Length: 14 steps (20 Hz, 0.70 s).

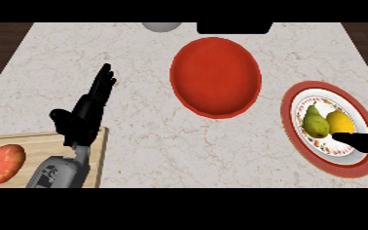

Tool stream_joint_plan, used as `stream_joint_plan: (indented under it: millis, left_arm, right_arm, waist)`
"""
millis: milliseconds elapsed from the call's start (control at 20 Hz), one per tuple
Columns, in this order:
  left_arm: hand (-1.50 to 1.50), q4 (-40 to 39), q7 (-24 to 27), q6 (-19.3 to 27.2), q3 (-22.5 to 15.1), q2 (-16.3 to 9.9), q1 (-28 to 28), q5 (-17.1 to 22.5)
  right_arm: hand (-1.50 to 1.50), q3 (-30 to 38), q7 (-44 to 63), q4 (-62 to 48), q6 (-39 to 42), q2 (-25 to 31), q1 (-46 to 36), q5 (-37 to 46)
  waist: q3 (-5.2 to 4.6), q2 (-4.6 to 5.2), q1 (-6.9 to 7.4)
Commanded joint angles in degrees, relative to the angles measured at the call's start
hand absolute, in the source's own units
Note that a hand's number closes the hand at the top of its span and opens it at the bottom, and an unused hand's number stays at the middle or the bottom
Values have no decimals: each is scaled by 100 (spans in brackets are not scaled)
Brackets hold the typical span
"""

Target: Pick the lemon from the plate and place it in the bowl

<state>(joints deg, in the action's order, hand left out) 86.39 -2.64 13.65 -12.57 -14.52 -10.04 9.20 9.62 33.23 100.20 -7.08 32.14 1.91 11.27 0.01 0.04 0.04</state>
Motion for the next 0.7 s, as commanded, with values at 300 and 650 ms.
stream_joint_plan:
  millis: [300,650]
  left_arm:
    - [0,178,-163,5,-19,502,142,-586]
    - [0,-24,-61,-396,384,463,151,-510]
  right_arm:
    - [-150,534,-782,17,484,-644,567,-124]
    - [-150,736,-636,654,630,-974,501,-264]
  waist:
    - [0,-8,-26]
    - [-2,-6,-25]
